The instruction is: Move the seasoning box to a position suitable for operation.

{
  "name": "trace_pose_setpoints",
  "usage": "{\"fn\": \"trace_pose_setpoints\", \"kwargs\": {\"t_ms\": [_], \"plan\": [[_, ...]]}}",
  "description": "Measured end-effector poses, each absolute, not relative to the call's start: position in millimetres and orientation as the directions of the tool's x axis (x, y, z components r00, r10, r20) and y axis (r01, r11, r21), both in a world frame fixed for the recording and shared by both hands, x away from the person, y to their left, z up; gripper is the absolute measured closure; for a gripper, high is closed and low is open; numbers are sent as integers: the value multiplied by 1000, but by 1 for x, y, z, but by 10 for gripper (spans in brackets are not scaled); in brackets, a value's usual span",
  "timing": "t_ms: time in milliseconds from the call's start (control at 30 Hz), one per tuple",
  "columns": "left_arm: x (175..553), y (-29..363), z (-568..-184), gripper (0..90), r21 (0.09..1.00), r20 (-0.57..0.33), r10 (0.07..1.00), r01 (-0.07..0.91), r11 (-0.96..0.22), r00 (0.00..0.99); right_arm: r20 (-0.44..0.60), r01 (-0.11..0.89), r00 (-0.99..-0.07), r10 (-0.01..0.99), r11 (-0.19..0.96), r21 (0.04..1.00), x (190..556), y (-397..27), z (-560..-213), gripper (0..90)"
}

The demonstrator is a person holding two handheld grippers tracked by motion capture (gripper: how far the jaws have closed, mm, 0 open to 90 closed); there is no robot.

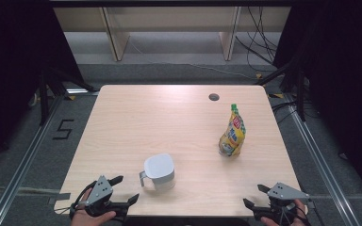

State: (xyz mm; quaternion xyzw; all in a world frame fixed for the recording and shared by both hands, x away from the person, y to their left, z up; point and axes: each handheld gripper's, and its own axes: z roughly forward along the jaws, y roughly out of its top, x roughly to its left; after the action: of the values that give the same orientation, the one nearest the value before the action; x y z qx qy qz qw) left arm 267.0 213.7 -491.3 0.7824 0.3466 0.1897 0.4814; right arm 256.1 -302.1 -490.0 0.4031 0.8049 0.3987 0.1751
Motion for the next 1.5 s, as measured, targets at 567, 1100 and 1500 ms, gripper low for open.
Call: {"fn": "trace_pose_setpoints", "kwargs": {"t_ms": [567, 1100, 1500], "plan": [[276, 206, -491, 152, 889, -34, 734, 357, -288, 678, 45, 516, -601, 798, 345, 784, 255, -301, -490, 249], [292, 190, -492, 435, 888, 15, 715, 320, -331, 699, 23, 495, -615, 788, 364, 789, 258, -301, -491, 249], [302, 182, -495, 679, 883, 34, 686, 300, -362, 727, 84, 543, -607, 790, 335, 770, 256, -298, -491, 249]]}}
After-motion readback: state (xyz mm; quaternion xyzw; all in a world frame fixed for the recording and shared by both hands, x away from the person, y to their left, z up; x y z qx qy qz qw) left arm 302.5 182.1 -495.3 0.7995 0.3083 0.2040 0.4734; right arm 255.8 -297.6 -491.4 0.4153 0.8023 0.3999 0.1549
